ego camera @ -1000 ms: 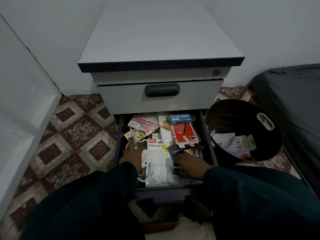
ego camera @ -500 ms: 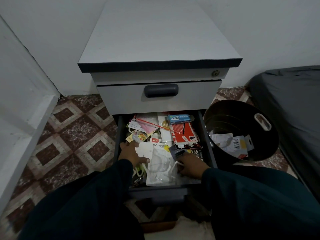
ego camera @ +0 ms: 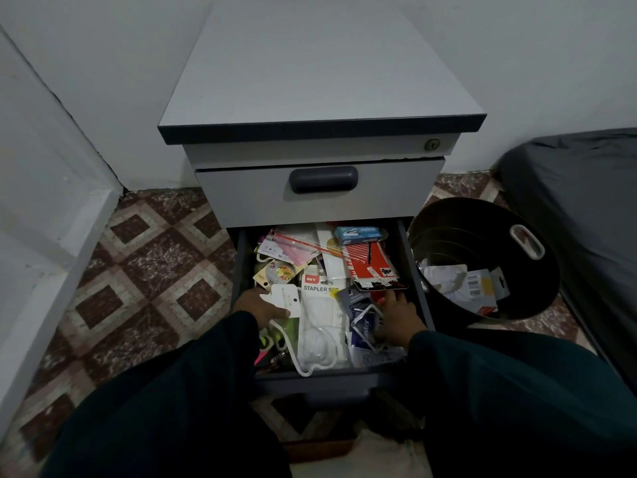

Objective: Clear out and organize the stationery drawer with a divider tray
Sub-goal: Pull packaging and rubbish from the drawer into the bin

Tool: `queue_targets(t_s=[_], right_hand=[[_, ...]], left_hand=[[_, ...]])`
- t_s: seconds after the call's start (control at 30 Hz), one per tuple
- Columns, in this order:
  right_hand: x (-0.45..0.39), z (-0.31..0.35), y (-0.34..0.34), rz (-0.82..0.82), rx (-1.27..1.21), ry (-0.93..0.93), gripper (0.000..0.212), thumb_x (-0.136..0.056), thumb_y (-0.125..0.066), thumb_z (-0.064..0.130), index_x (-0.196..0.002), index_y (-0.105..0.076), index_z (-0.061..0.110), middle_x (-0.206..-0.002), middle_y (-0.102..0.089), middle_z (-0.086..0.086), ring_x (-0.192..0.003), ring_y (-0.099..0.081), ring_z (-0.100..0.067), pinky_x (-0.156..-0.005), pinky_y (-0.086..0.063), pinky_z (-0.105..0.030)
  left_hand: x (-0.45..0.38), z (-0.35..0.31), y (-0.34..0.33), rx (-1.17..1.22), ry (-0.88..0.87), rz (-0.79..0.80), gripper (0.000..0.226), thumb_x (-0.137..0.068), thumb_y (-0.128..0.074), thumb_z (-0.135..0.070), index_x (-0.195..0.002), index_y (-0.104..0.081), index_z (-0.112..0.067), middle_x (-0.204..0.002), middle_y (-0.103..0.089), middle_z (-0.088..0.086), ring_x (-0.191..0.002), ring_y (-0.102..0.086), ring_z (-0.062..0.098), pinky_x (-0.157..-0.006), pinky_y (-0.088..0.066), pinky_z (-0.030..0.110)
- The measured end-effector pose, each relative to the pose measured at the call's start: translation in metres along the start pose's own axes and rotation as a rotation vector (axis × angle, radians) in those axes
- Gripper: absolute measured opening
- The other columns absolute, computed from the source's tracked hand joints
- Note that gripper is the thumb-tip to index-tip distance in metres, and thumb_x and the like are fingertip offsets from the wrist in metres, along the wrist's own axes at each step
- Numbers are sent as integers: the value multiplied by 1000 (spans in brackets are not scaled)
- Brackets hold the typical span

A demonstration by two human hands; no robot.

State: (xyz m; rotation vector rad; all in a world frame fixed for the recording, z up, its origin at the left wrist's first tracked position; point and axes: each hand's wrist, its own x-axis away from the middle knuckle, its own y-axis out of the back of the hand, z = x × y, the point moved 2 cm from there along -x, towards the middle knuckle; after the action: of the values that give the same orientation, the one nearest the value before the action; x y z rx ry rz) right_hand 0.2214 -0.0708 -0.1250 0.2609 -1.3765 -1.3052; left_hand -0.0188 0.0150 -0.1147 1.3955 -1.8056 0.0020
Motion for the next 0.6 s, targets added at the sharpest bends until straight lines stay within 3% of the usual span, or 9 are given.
queue_targets(t_s=[0.07,0.13,0.2,0.27,0.3,0.37,0.47,0.6], right_hand=[[1,1,0,10,-9,-8,95,-75,-77,19,-145,-13,9,-148,-24,-19,-137,-26,-37,-110,-31,-41],[1,1,1,-10,-9,-19,95,-74,-78,22,-143,-14,8,-145,-28,-20,-135,-29,-36,-108,-32,-40],[2,2,2,-46,-20,-47,90,-77,-75,26,-142,-16,5,-144,-29,-19,-134,-30,-35,-108,-32,-39],[3,4,0,-44,-40,-73,91,-79,-74,29,-144,-17,2,-147,-24,-18,-135,-28,-35,-110,-30,-40],[4,6,-3,-32,-71,-76,93,-78,-75,28,-144,-16,1,-148,-19,-17,-135,-28,-36,-112,-30,-41],[5,7,-10,-20,-140,-64,95,-76,-77,24,-143,-15,1,-151,-13,-18,-135,-28,-38,-112,-30,-43],[7,6,-12,-71,-206,-73,96,-71,-80,19,-141,-15,7,-147,-23,-19,-133,-31,-39,-108,-33,-46],[6,6,-7,-111,-307,-118,98,-65,-85,13,-138,-20,8,-141,-34,-18,-130,-36,-37,-107,-35,-46]], left_hand=[[1,-1,-1,100,38,50,46,-74,-75,4,-117,-57,6,-112,-64,23,-78,-59,22,-63,-50,30],[3,-1,-4,201,116,120,28,-78,-68,9,-104,-59,2,-93,-65,21,-65,-57,21,-54,-51,30],[5,0,-7,280,178,156,17,-79,-65,13,-87,-58,0,-76,-64,14,-64,-57,20,-49,-51,28],[4,4,-10,318,186,153,14,-75,-69,11,-83,-62,2,-61,-67,8,-64,-56,21,-51,-46,27],[4,5,-10,331,183,144,15,-74,-71,10,-84,-63,3,-59,-67,6,-66,-54,21,-54,-43,28],[4,6,-11,363,178,140,17,-75,-71,10,-89,-64,4,-76,-68,10,-71,-55,22,-59,-41,28],[9,5,-18,347,165,178,26,-79,-70,3,-102,-62,-4,-98,-62,12,-84,-55,23,-62,-43,27],[16,3,-25,354,159,194,27,-83,-69,-3,-108,-60,-8,-83,-61,7,-73,-53,18,-61,-43,27]])
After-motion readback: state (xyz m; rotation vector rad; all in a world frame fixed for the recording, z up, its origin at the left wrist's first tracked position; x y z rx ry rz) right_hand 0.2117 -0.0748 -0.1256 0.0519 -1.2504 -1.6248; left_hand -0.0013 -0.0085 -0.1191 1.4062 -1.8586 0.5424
